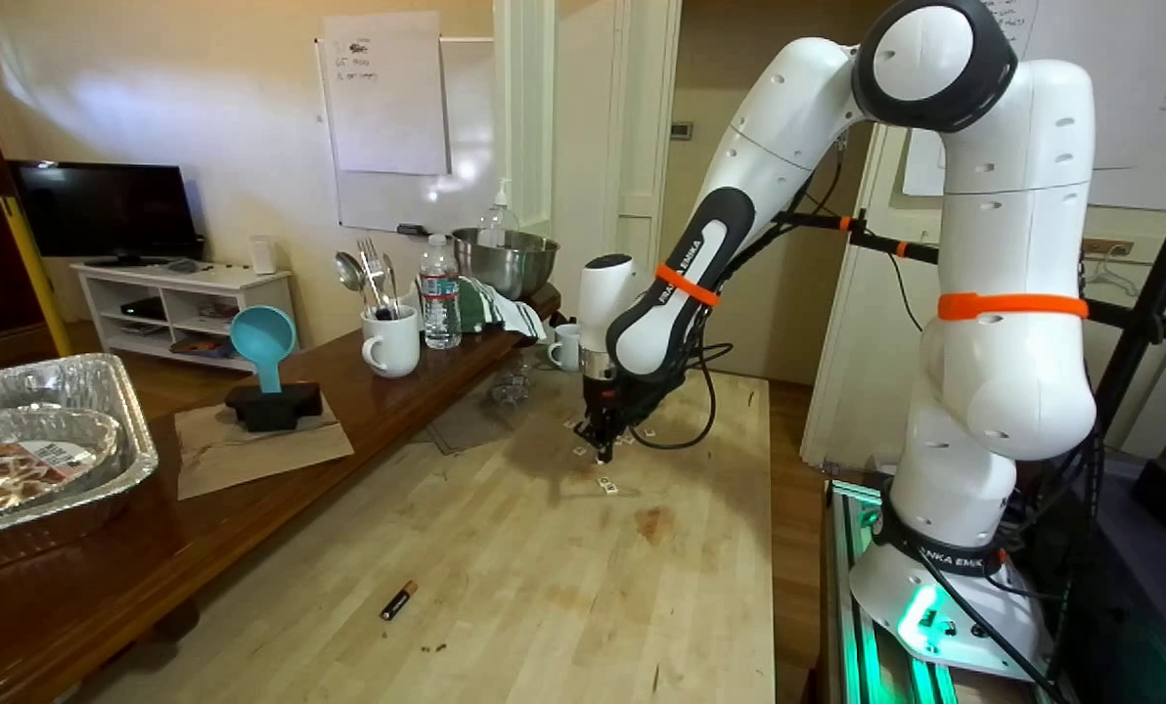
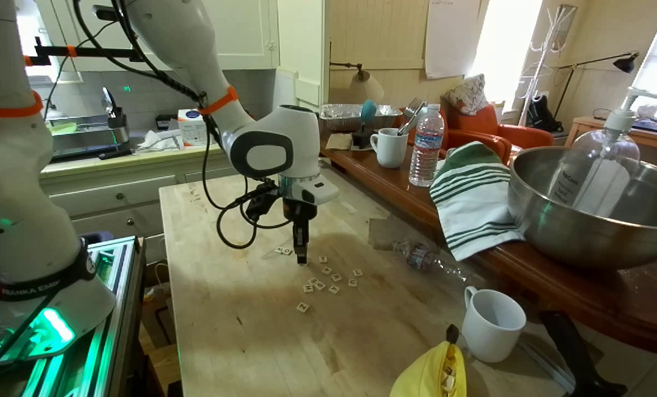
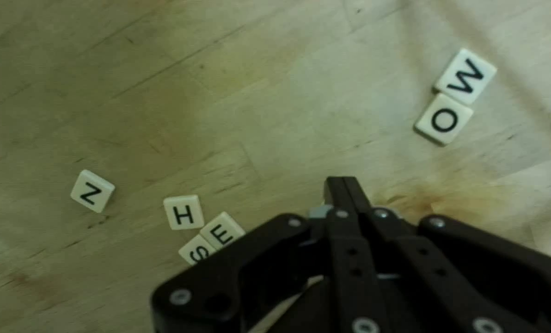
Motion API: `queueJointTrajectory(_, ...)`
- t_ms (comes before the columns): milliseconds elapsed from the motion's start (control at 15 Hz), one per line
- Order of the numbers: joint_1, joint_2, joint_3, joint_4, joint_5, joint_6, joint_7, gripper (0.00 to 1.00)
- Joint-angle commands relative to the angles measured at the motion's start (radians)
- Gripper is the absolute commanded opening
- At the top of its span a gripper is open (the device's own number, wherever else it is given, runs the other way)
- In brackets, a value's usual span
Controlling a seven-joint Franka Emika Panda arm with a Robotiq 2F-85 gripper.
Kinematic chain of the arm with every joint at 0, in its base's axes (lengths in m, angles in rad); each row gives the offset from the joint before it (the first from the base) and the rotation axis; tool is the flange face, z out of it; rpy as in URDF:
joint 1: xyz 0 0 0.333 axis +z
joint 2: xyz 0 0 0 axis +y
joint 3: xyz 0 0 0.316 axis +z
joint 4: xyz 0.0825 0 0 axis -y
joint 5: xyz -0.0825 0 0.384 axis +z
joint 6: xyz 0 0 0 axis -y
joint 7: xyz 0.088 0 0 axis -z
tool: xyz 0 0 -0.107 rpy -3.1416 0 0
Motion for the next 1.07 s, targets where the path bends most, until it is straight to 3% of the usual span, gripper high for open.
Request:
queueJointTrajectory(0, 0.000, 0.027, 0.045, -0.032, 0.038, -0.031, -0.035, 0.00)
queueJointTrajectory(1000, 0.006, 0.026, 0.078, -0.029, 0.067, -0.049, -0.002, 0.00)
